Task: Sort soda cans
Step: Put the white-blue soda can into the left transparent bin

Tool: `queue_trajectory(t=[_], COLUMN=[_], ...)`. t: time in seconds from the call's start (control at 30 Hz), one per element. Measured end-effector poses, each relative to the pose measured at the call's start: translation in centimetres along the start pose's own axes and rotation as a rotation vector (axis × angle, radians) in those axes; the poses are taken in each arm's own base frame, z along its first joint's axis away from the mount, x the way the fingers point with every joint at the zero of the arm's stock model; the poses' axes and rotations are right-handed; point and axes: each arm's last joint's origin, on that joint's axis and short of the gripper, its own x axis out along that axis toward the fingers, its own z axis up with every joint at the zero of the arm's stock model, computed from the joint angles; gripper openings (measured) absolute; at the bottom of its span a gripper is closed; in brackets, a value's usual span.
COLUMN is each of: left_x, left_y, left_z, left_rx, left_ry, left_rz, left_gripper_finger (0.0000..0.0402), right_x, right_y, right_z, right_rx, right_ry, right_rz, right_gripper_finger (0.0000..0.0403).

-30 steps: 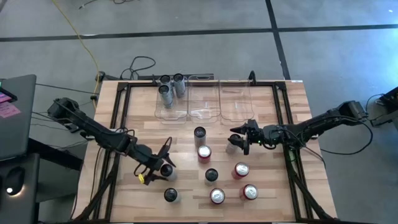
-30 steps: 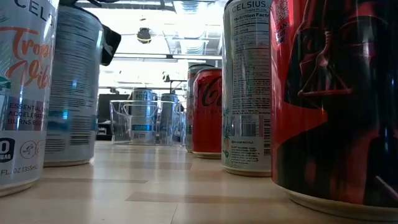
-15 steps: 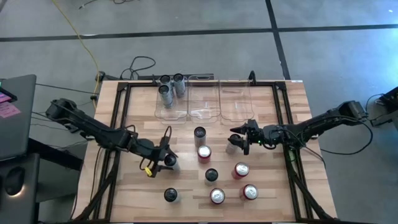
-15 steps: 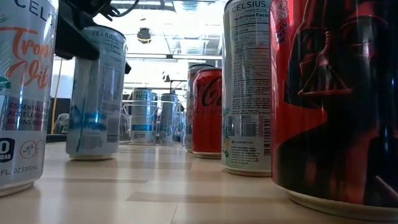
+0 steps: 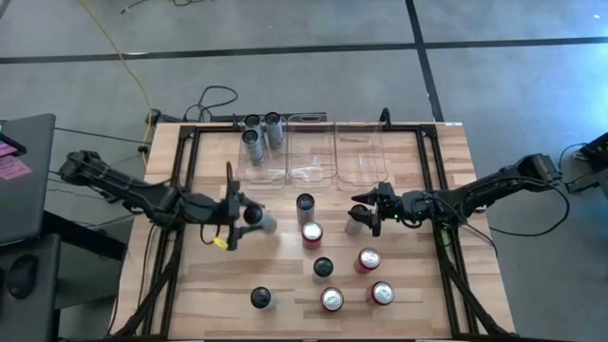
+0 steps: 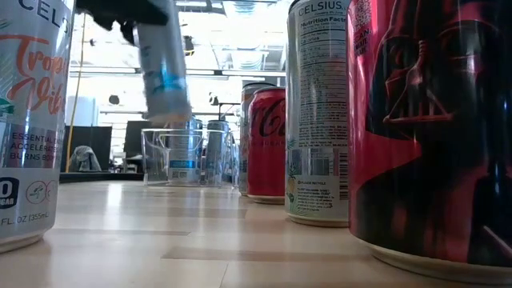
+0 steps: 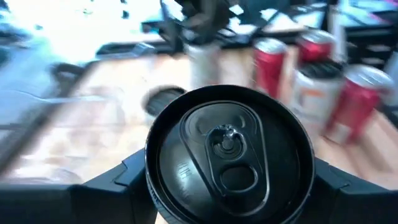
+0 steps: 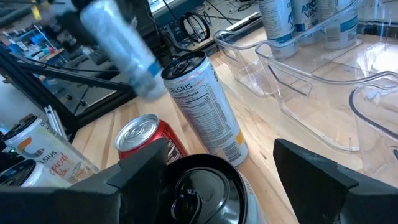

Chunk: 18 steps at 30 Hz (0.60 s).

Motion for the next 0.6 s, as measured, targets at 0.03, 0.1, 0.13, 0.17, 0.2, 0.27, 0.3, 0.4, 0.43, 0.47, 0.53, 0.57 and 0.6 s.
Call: queue_trajectory(t=[0.03, 0.1, 0.13, 0.17, 0.2, 0.27, 0.3, 0.4, 0.43, 0.47, 0.53, 0.57, 0.6], left_x=[-0.1, -0.2, -0.2, -0.1, 0.0, 0.2, 0.4, 0.6, 0.6, 0.7, 0.7, 0.6, 0.6], left_y=[0.3, 0.9, 1.4, 1.8, 2.4, 3.5, 4.1, 6.1, 6.8, 7.6, 9.0, 9.7, 10.3], left_z=[0.6, 1.8, 2.4, 2.8, 3.2, 3.8, 4.1, 4.6, 4.5, 4.4, 4.4, 4.4, 4.4], left_rx=[0.004, 0.012, 0.014, 0.016, 0.013, 0.001, -0.009, -0.042, -0.051, -0.062, -0.081, -0.091, -0.102], left_ry=[-0.01, -0.024, -0.025, -0.025, -0.023, -0.023, -0.025, -0.034, -0.029, -0.024, -0.026, -0.03, -0.037], left_rz=[0.02, 0.069, 0.1, 0.138, 0.18, 0.251, 0.279, 0.367, 0.402, 0.437, 0.504, 0.528, 0.548], left_gripper_finger=[0.0248, 0.0248, 0.0248, 0.0248, 0.0248, 0.0248, 0.0248, 0.0248, 0.0248, 0.0248, 0.0248, 0.0248, 0.0248], right_x=[0.0, 0.0, 0.0, 0.0, 0.0, 0.0, 0.0, 0.0, 0.0, 0.0, 0.0, 0.0, 0.0], right_y=[0.0, 0.0, 0.0, 0.0, 0.0, 0.0, 0.0, 0.0, 0.0, 0.0, 0.0, 0.0, 0.0], right_z=[0.0, 0.0, 0.0, 0.0, 0.0, 0.0, 0.0, 0.0, 0.0, 0.0, 0.0, 0.0, 0.0], right_rx=[0.0, -0.001, -0.001, -0.001, -0.001, -0.001, -0.001, -0.001, -0.001, -0.001, -0.001, -0.001, -0.001], right_ry=[-0.001, -0.003, -0.004, -0.005, -0.005, -0.005, -0.005, -0.005, -0.005, -0.005, -0.005, -0.004, -0.004], right_rz=[0.001, 0.002, 0.003, 0.003, 0.003, 0.004, 0.004, 0.004, 0.004, 0.004, 0.005, 0.005, 0.005], right_gripper_finger=[0.0313, 0.0313, 0.0313, 0.0313, 0.0313, 0.0313, 0.0313, 0.0313, 0.0313, 0.0313, 0.0313, 0.0313, 0.0313])
